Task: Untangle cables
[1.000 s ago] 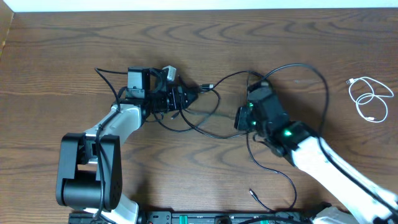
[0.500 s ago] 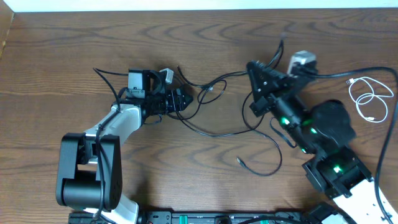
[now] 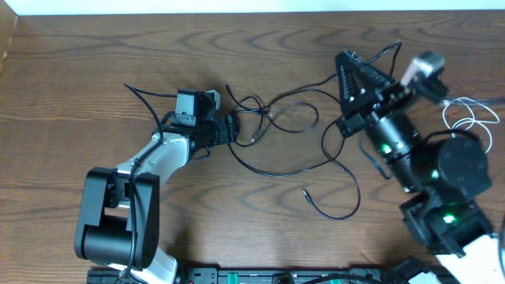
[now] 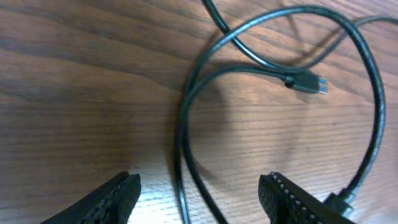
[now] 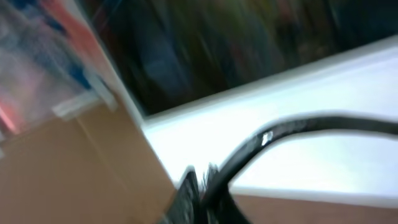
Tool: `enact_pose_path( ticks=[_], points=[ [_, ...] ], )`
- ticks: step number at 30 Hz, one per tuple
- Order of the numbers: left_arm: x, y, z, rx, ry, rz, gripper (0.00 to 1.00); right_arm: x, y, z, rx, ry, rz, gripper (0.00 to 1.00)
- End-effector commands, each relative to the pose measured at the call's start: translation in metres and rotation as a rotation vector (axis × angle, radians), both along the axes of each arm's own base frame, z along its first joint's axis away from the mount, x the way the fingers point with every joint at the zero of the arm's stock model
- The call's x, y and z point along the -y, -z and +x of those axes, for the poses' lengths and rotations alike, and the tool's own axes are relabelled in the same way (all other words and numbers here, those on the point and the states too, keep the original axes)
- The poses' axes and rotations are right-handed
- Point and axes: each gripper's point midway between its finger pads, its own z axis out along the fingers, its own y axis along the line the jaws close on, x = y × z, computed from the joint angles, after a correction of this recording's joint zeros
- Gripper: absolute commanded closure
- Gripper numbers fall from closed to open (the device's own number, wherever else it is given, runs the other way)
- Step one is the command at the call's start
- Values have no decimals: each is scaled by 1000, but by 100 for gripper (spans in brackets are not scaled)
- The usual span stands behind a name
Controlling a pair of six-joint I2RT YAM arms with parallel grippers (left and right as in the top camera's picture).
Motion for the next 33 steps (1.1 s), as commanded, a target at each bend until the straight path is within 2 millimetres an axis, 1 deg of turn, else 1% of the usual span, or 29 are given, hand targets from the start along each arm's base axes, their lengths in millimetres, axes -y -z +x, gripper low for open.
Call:
enact_pose_path(
  ticks=[1,6,12,15,17,19,21,25,27,29,31,33],
  points=[
    [-7,1,0,2,-25,29,33,19,-50,-7,38,27,-6,99],
    [-7,1,1,3,-25,29,33,29,-90,-10,-17,-64,-73,99],
    [-7,1,0,2,-25,29,33,38,-136,-3,-53,-227,-23,99],
    [-7,1,0,2,-25,29,33,38,-151,3,-81,-339,13,99],
    [-7,1,0,2,-25,29,33,33,-151,7,-105,-427,6,99],
    [-6,1,0,3,-24,29,33,26,-142,12,-136,-499,-8,99],
    [-6,1,0,3,-24,28,33,24,-126,20,-202,-520,-5,99],
    [-6,1,0,2,-24,28,33,28,-79,40,-309,-462,-83,99],
    [-6,1,0,1,-21,24,33,40,-48,52,-406,-352,-129,99],
    [-5,1,0,1,-20,22,34,56,-15,58,-517,-230,-193,99],
    [-5,0,0,2,-20,22,34,73,15,56,-626,-127,-267,99],
    [-5,0,0,2,-20,22,34,92,45,48,-743,-31,-352,99]
  ],
)
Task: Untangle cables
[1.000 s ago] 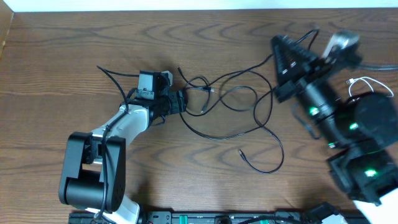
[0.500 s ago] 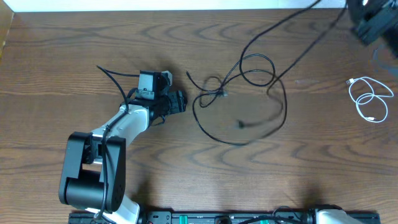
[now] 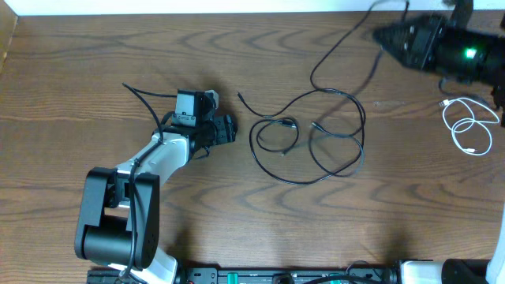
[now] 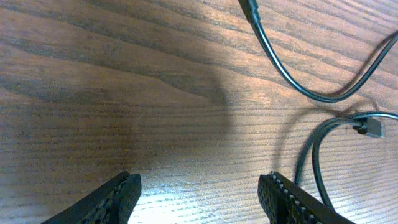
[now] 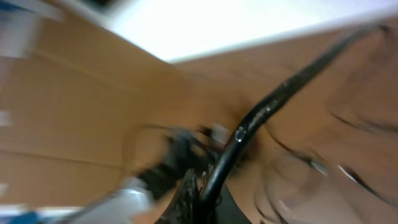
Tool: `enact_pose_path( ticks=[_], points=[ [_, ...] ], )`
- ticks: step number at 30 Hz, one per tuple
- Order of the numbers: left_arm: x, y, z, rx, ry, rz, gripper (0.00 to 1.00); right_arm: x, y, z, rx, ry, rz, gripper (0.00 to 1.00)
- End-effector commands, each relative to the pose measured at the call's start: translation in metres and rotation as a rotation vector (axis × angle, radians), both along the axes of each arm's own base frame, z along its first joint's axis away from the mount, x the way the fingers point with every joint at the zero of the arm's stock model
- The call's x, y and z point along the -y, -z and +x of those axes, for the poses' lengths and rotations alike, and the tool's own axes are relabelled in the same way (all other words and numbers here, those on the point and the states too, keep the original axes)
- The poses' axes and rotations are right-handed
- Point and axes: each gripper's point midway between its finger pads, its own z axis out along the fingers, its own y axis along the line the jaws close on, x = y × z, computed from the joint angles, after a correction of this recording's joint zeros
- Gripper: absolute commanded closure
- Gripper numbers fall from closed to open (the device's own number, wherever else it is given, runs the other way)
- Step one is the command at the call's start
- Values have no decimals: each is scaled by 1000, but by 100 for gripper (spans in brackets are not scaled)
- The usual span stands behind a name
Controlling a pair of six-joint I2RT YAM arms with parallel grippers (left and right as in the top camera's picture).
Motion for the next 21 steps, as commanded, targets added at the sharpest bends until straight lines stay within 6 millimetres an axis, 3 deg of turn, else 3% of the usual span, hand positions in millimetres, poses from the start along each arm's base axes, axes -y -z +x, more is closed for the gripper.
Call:
enact_pose_path(
  ticks=[1,4,6,14,21],
  points=[
    [-1,-1,-1,0,-7,0,34,44,30,-1,3,125,-305,99],
    [-1,-1,-1,-1,-7,0,33,77,73,-20,-189,232,-469,99],
    [-1,-1,-1,-1,-7,0,33,88,98,-31,-304,264,-525,99],
    [-1,-1,-2,-3,-7,1,33,91,187,-38,-580,310,-503,99],
    [-1,-1,-2,-3,-7,1,33,92,242,-40,-669,316,-511,99]
  ],
)
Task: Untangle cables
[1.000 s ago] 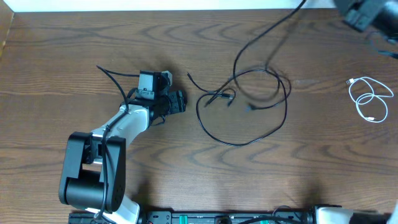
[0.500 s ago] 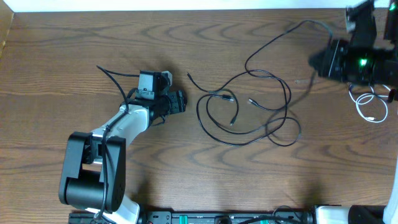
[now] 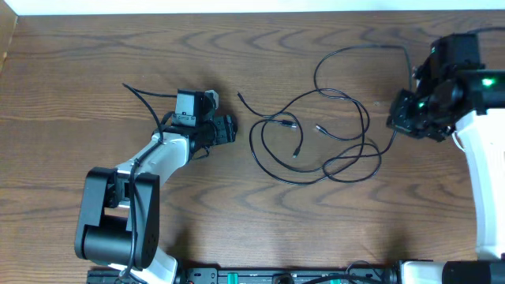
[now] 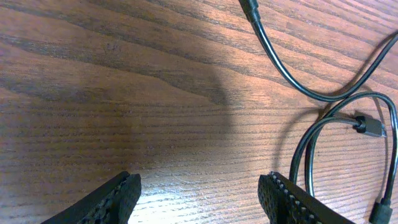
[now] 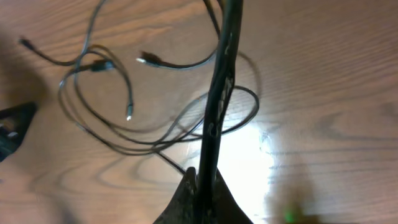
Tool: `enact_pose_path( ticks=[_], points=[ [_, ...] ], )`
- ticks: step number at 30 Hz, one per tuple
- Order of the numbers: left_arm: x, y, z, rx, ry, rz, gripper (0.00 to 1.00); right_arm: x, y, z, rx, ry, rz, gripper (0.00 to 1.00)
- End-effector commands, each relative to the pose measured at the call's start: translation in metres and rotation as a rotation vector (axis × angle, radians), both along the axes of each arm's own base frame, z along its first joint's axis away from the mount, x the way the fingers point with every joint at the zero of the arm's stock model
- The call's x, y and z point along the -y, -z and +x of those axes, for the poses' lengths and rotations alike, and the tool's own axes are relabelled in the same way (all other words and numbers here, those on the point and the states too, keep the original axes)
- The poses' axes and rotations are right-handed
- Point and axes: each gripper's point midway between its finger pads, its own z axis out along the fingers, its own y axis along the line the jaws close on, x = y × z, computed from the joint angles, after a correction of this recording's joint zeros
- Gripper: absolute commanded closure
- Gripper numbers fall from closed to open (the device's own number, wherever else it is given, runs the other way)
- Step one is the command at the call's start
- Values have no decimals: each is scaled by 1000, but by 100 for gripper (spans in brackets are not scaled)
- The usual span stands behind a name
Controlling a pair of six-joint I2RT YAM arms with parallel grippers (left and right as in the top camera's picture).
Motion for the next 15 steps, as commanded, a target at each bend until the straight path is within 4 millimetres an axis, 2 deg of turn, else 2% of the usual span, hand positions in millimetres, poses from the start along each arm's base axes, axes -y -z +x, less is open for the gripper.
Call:
enact_pose_path(
  ticks=[1,8,15],
  points=[
    [-1,-1,-1,-1,-7,0,34,7,21,-6,-45,40,-23,99],
    [-1,-1,-1,-1,-7,0,33,26,74,-27,-156,133,-122,99],
    [-1,-1,-1,-2,-7,0,34,55,111,-41,-190,209,-285,99]
  ],
)
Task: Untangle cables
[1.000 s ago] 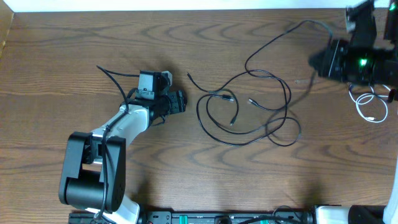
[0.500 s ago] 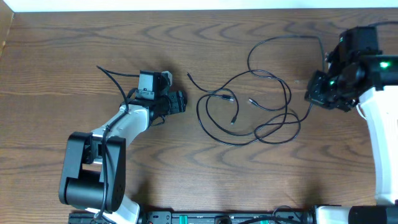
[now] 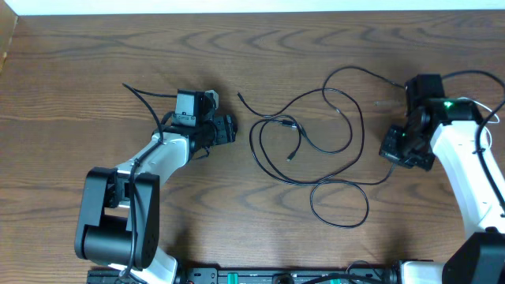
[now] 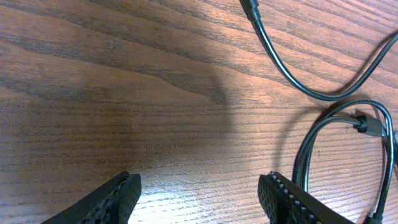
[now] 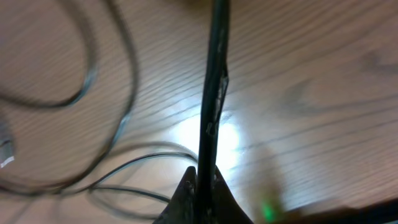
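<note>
Tangled black cables [image 3: 316,150] lie in loops at the table's middle, with one loop [image 3: 339,203] nearer the front. My right gripper [image 3: 393,148] sits low at the right of the tangle, shut on a black cable [image 5: 211,93] that runs straight up the right wrist view. My left gripper [image 3: 227,130] rests open at the tangle's left edge; its fingers [image 4: 112,199] stand wide apart over bare wood. A cable end [image 4: 252,9] and a plug [image 4: 368,126] lie ahead of it.
A coiled white cable [image 3: 473,126] lies at the right edge behind my right arm. The brown wood table [image 3: 95,63] ends at a white strip along the back.
My right gripper went lower and a little toward the front with the cable. The loops shifted; one now lies nearer the front. The left gripper has not moved.
My right gripper held a cable beside the tangle, with loops between the left fingers. Then it was at the back right corner and the tangle lay stretched right, clear of the left gripper. Then it was at the right, and now lower there.
</note>
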Tool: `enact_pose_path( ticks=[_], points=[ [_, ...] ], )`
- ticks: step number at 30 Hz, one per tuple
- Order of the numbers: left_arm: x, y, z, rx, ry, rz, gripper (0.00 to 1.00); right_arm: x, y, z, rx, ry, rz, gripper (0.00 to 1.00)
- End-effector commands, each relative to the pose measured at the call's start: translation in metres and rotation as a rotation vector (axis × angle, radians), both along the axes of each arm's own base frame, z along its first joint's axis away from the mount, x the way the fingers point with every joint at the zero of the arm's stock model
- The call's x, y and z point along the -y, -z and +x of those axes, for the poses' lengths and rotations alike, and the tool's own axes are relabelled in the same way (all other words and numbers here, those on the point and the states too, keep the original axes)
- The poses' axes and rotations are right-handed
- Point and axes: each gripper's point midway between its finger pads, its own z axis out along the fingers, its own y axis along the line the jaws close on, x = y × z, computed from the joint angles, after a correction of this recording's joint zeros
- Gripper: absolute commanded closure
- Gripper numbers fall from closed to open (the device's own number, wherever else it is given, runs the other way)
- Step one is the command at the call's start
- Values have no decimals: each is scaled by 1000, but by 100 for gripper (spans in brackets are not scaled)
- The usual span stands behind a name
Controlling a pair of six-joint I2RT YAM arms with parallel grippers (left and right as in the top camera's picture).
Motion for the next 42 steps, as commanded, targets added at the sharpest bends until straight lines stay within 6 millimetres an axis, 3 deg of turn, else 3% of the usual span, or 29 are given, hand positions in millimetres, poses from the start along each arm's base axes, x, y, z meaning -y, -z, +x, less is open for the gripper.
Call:
enact_pose_path(
  ticks=[1,8,14,15,17,18,20,26,31,42],
  points=[
    [-1,-1,-1,0,-7,0,34,24,10,-5,-4,54,-125,99],
    [-1,-1,-1,1,-7,0,33,34,27,-5,12,67,-188,97],
    [-1,-1,-1,0,-7,0,33,48,26,-9,11,126,-262,93],
    [-1,-1,-1,1,-7,0,33,48,26,-9,10,127,-262,84],
    [-1,-1,-1,1,-7,0,33,49,26,-11,6,131,-262,39],
    [-1,-1,-1,1,-7,0,33,49,27,-11,4,131,-259,22],
    [-1,-1,-1,1,-7,-1,34,46,27,-11,1,130,-244,1],
    [-1,-1,-1,1,-7,-1,33,31,31,-12,-7,113,-152,1],
    [-1,-1,-1,1,-7,0,34,-25,33,-2,19,-9,142,1],
    [-1,-1,-1,0,-7,0,33,-79,31,8,73,-74,189,1]
  ],
)
